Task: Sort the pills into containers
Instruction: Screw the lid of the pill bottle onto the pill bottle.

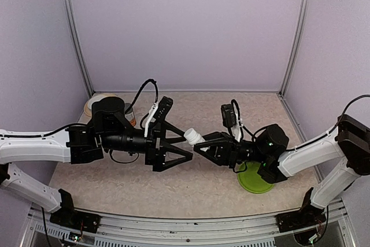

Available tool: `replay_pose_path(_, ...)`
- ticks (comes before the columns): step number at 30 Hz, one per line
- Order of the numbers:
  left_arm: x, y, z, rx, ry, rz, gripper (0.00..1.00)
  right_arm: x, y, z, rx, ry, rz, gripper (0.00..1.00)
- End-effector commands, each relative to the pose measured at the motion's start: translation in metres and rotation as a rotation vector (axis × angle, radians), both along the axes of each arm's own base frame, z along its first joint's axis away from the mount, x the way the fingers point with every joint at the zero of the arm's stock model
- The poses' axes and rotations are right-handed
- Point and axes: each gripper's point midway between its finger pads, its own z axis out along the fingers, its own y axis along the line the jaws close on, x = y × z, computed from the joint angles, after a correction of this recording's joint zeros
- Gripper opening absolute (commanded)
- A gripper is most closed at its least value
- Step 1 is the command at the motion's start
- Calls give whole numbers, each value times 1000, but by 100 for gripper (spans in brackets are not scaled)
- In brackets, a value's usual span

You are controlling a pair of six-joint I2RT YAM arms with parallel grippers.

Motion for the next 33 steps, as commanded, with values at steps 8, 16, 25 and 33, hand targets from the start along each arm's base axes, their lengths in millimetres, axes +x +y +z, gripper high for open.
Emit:
replay_pose_path(8,21,21,38,-139,122,154,99,6,-6,5,-34,-193,-141,0)
replay_pose_path(16,32,9,31,-139,228,213,99,27,-1,0,-116,-255,-298,0)
replay_pose_path(25,31,3,33,-168,248,221,99,35,4,-7,-173,-284,-397,0)
replay_pose_path(33,28,-3,32,-159,250,204,99,33,8,-8,-171,-296,-391,0)
